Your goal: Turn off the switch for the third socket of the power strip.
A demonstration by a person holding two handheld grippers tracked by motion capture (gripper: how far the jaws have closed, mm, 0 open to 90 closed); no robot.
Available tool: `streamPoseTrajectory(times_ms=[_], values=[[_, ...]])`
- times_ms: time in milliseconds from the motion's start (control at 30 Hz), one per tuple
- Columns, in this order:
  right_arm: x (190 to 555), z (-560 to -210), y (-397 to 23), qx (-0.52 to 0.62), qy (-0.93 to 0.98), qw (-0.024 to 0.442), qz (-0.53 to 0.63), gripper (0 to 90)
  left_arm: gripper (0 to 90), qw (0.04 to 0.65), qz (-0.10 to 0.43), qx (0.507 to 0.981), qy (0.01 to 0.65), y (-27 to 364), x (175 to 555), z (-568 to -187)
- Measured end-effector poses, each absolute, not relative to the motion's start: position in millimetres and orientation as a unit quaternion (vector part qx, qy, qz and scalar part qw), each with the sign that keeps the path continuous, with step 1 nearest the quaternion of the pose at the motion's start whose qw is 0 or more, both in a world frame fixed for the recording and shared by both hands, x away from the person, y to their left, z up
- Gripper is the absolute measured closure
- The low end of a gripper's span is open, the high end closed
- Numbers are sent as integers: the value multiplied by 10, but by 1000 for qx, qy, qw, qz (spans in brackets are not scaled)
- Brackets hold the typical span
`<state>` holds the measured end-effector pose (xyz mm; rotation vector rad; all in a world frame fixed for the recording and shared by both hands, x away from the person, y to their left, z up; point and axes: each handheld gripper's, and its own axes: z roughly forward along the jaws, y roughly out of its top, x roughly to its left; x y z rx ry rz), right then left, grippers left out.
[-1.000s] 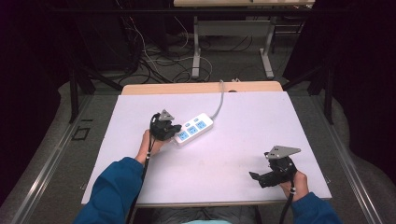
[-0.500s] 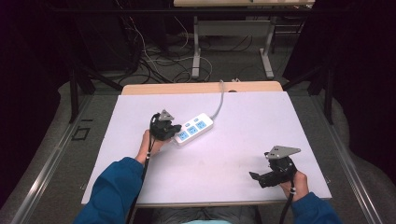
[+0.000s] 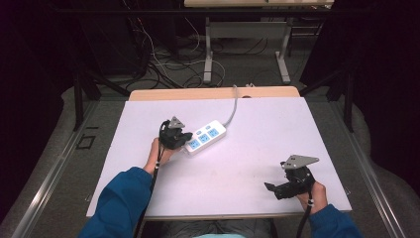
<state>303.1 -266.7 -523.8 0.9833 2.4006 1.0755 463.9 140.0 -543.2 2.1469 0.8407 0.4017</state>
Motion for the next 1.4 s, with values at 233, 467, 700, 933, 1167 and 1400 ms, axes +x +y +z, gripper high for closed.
streamPoseTrajectory(times_ms=[233, 467, 700, 933, 1167, 1400], values=[[3033, -5237, -2668, 344, 843, 167, 378, 43, 900, 390, 160, 845, 329, 1400, 4639, -5432], [3033, -5237, -2670, 344, 843, 168, 378, 43, 900, 387, 154, 848, 327, 1407, 4639, -5422], [3031, -5231, -2673, 344, 844, 168, 375, 43, 900, 386, 158, 847, 329, 1398, 4631, -5423], [3037, -5231, -2674, 339, 846, 170, 376, 43, 900, 386, 157, 848, 329, 1399, 4630, -5420], [3031, -5230, -2669, 345, 843, 170, 375, 43, 900, 387, 158, 847, 328, 1396, 4630, -5421], [3031, -5227, -2676, 342, 846, 167, 374, 43, 900, 391, 167, 843, 329, 1370, 4621, -5435]])
